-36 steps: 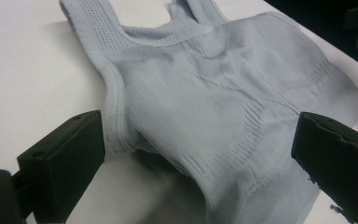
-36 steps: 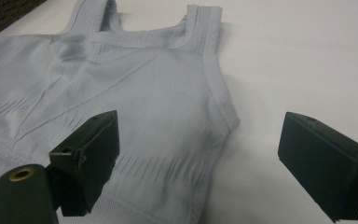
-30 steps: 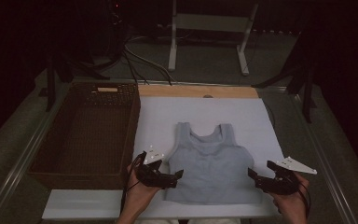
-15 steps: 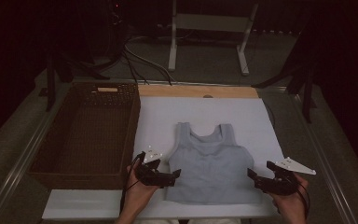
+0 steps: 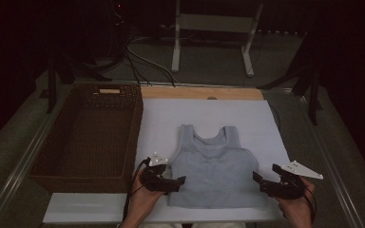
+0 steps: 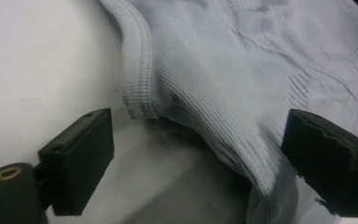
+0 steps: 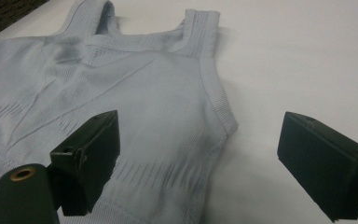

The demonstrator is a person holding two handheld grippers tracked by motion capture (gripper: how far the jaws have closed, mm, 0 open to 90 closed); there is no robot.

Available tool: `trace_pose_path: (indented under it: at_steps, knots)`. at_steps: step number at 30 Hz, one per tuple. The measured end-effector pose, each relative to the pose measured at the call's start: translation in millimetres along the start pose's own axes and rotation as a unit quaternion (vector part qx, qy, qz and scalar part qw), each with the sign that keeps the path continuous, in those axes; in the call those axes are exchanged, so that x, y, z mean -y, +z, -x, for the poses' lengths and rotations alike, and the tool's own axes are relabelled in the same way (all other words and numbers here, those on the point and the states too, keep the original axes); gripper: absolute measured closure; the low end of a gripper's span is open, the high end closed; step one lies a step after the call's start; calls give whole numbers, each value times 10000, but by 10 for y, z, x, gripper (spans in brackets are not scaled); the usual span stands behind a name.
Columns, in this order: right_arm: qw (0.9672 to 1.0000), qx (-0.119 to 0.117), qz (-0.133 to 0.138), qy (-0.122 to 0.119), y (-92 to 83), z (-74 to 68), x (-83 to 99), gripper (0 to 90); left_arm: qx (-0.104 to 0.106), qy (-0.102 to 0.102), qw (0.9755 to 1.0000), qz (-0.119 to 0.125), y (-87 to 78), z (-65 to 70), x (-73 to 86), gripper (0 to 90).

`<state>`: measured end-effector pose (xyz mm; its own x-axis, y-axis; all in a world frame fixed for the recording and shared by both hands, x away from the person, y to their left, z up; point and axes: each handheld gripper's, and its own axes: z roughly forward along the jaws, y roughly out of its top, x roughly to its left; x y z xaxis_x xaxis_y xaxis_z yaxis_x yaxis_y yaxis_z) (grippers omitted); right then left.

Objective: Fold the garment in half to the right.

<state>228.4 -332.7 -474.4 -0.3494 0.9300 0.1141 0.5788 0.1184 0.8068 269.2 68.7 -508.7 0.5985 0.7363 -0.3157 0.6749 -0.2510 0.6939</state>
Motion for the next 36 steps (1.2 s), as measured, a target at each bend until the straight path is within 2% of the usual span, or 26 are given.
trace_pose_path:
  at_steps: [5, 9, 13, 15, 18, 22, 27, 36]
  knots:
    - [10000, -4, 29, 4, -10, 2, 0, 133, 167, -86, 9998, -78, 15, 2, 11, 180]
    - [10000, -9, 35, 4, -11, -3, -2, 134, 353, -137, 9992, -124, 41, 4, 15, 290]
    - [10000, -11, 42, -6, -7, -9, -4, 135, 415, -203, 9989, 23, 37, 4, -21, 436]
    - [10000, -14, 39, -16, -6, -11, -3, 134, 341, -264, 9990, 72, 25, -2, -34, 523]
    - [10000, -13, 34, -11, -4, -8, -2, 135, 365, -353, 9987, 66, 4, -24, -45, 641]
    - [10000, -15, 24, -8, 0, -10, -2, 135, 323, -275, 9991, -20, -20, -5, -48, 786]
    - [10000, -3, 25, -5, -2, -6, 0, 135, 290, -256, 9992, -125, -72, -18, -60, 823]
    - [10000, 9, 41, 8, -1, 1, 2, 135, -96, -293, 9994, -154, -193, -76, -53, 837]
